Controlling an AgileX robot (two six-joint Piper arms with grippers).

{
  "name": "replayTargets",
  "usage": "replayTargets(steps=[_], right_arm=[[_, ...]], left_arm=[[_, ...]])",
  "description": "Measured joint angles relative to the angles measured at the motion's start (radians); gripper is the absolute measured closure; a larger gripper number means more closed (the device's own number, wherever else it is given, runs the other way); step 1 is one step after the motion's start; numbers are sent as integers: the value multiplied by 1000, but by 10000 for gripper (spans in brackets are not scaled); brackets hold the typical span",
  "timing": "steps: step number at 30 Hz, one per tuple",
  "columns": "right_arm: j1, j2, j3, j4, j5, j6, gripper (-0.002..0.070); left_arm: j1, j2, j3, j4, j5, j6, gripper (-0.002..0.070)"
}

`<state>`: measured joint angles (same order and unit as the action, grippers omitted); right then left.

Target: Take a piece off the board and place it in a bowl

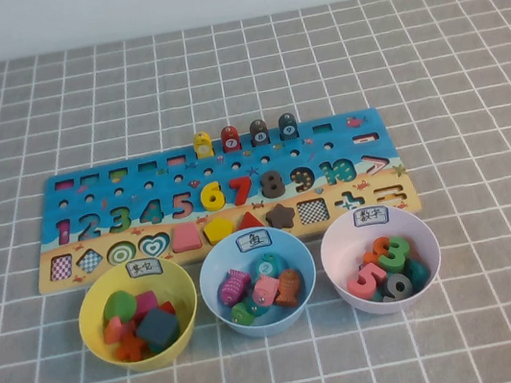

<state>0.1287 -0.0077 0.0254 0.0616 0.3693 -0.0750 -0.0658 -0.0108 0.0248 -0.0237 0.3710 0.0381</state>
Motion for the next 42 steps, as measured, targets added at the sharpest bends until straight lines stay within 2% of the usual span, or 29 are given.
replayTargets(steps=[24,38,42], right_arm=[[0,0,0,0,0,0,694],[0,0,0,0,0,0,694],[0,0,0,0,0,0,694]], left_arm=[[0,0,0,29,-5,-2,680],[0,0,0,-323,-255,-136,680],[0,0,0,-345,-284,-132,680]])
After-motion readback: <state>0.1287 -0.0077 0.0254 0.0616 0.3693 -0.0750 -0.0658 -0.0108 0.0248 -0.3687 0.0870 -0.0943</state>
